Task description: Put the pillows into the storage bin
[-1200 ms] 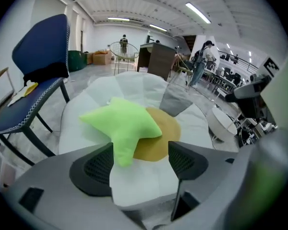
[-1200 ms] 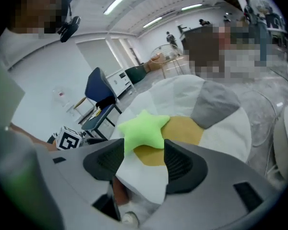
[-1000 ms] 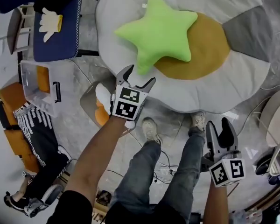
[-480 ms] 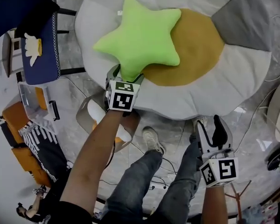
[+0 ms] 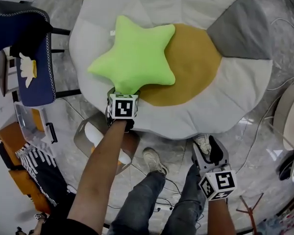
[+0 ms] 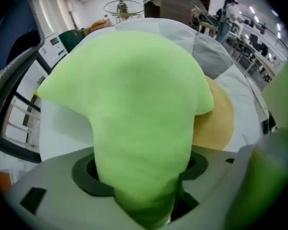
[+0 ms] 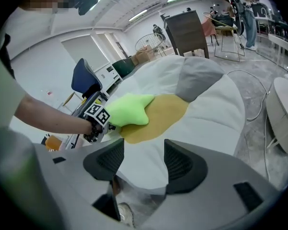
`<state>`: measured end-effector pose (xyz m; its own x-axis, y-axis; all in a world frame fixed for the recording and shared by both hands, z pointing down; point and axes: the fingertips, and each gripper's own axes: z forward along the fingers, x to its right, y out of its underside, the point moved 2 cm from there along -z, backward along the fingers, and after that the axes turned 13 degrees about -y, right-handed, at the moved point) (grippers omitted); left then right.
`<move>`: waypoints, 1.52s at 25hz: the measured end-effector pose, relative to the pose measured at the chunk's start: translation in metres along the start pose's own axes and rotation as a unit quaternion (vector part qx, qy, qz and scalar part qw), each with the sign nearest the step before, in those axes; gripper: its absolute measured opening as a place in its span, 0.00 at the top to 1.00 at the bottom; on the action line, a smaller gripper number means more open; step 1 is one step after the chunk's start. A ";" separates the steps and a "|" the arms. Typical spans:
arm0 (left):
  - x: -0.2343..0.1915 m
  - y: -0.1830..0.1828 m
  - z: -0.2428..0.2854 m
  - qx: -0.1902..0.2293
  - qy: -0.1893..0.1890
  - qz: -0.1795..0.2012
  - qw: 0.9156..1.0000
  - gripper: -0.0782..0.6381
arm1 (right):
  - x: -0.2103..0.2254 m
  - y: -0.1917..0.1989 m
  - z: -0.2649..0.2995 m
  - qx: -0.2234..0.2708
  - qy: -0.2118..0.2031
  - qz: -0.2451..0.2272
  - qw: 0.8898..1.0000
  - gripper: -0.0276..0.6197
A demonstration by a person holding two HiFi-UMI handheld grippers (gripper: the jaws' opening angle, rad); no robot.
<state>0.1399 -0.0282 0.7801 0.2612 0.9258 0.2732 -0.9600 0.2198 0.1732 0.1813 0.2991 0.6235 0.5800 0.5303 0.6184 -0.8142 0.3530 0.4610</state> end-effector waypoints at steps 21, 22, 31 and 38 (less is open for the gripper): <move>0.018 -0.003 -0.133 0.048 0.089 -0.074 0.992 0.66 | -0.040 -0.061 -0.010 -0.084 -0.033 -0.085 0.992 0.57; 0.016 -0.002 -0.142 0.056 0.089 -0.075 0.992 0.66 | -0.043 -0.066 -0.010 -0.088 -0.038 -0.095 0.991 0.57; -0.029 0.059 -0.235 0.114 0.075 -0.123 0.983 0.66 | -0.107 -0.083 0.006 -0.124 -0.091 -0.164 0.974 0.57; -0.082 0.159 -0.299 0.118 0.011 -0.138 0.983 0.66 | -0.188 -0.058 0.014 -0.162 -0.141 -0.214 0.953 0.57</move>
<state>-0.0645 0.0224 0.5021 0.5044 0.8476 0.1650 -0.8020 0.3890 0.4532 0.1201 0.1676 0.4895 0.8078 0.0728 0.5849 -0.4404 0.7341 0.5169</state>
